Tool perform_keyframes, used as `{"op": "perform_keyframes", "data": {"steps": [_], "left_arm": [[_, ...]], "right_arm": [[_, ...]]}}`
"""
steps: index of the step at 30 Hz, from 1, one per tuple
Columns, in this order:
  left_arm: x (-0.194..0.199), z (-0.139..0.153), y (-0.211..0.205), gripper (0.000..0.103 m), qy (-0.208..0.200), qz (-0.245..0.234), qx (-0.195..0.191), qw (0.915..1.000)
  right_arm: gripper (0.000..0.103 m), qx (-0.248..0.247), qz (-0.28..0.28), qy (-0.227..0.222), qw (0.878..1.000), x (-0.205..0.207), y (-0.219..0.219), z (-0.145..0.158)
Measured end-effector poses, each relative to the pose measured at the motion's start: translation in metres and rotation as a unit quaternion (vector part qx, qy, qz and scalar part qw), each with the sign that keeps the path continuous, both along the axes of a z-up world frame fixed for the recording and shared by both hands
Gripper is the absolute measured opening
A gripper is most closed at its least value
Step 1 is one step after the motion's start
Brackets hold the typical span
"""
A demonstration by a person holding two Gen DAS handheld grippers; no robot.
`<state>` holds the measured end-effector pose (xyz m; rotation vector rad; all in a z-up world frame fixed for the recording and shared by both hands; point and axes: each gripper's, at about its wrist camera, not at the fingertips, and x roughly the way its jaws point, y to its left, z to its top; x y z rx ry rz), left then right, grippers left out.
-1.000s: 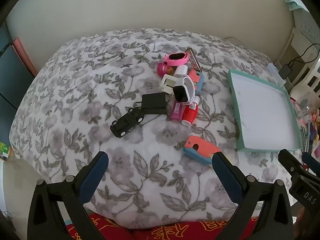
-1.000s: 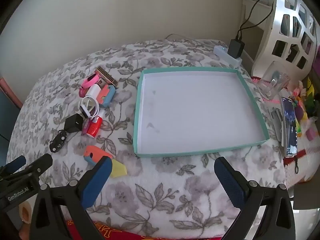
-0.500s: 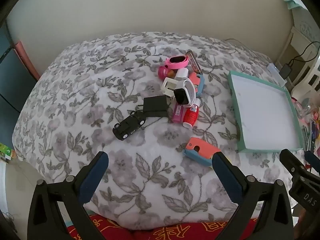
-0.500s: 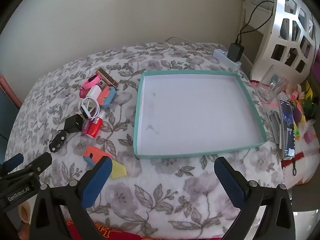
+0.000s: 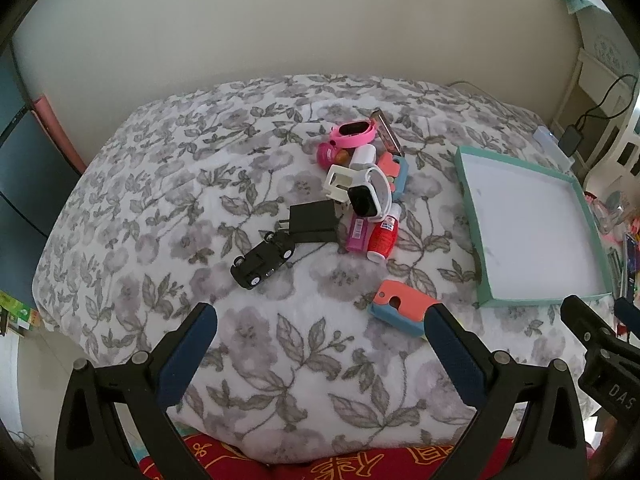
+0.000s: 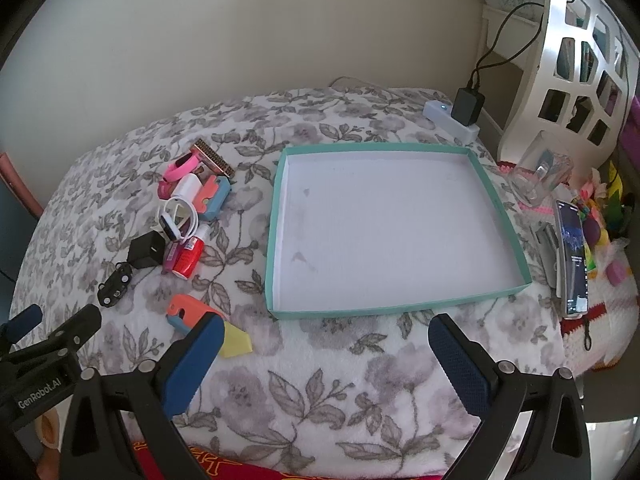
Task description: Organize rigid objects
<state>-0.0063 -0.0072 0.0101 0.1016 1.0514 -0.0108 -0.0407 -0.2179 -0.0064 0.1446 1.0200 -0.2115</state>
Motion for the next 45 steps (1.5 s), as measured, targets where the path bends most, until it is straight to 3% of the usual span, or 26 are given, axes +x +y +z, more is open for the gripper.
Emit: {"op": "perform_keyframes", "data": {"steps": [45], "left_arm": [[-0.0001, -0.0039, 0.0000, 0.103, 0.006, 0.004, 0.008, 0.9999]], "right_arm": [[0.103, -0.005, -0.001, -0.002, 1.000, -0.0002, 0.0015, 0.0003]]}}
